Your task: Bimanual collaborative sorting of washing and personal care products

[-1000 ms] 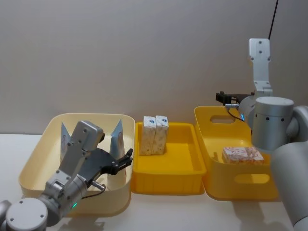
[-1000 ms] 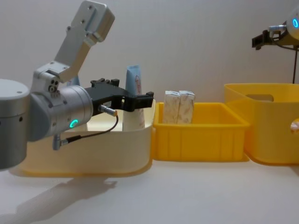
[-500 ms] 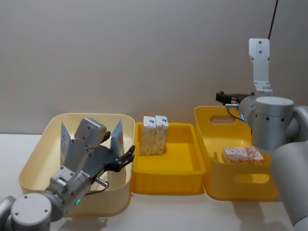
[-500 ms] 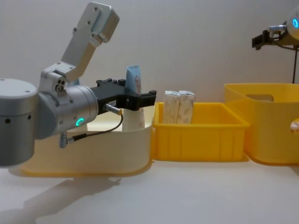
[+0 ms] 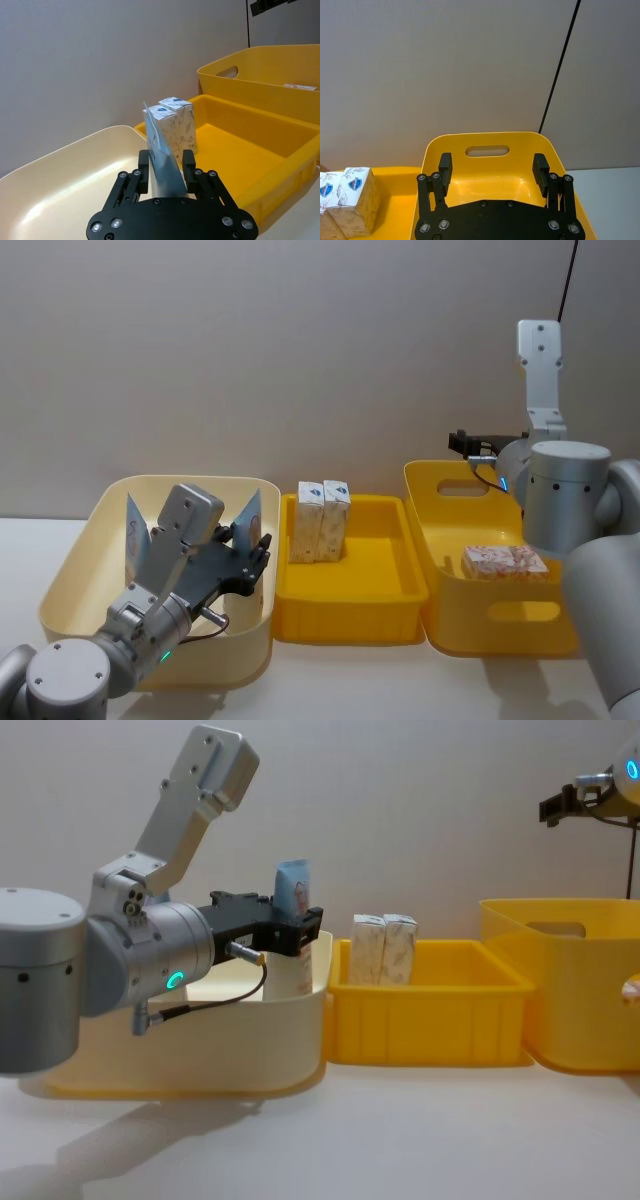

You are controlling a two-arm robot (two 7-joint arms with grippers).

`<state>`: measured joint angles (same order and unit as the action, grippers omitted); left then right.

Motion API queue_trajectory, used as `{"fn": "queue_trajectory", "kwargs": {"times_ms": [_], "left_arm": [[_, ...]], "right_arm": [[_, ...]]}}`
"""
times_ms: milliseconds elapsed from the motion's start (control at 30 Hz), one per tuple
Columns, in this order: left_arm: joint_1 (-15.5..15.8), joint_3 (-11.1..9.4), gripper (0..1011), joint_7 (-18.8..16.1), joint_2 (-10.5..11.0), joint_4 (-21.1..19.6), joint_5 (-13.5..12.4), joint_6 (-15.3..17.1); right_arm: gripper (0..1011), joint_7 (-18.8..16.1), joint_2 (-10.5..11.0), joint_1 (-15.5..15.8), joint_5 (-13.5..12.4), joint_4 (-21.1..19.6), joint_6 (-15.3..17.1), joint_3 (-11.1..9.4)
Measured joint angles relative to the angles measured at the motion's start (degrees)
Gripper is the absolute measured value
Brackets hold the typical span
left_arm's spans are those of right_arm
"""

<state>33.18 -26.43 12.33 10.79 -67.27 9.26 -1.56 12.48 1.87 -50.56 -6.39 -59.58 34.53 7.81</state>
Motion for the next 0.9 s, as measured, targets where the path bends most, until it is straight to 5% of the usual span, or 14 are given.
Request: {"fn": "queue_trajectory", "kwargs": {"times_ms": [200,900], "left_arm": [[0.1,0.0,252,0.1,-0.1,0.2,0.0,-0.1],[0.3,0.0,200,0.3,-0.2,0.6,-0.1,-0.3]], "right_arm": [[1001,0.0,0.0,0.0,0.0,0.0,0.0,0.0],[1001,0.0,0.0,0.0,0.0,0.0,0.0,0.0]]}}
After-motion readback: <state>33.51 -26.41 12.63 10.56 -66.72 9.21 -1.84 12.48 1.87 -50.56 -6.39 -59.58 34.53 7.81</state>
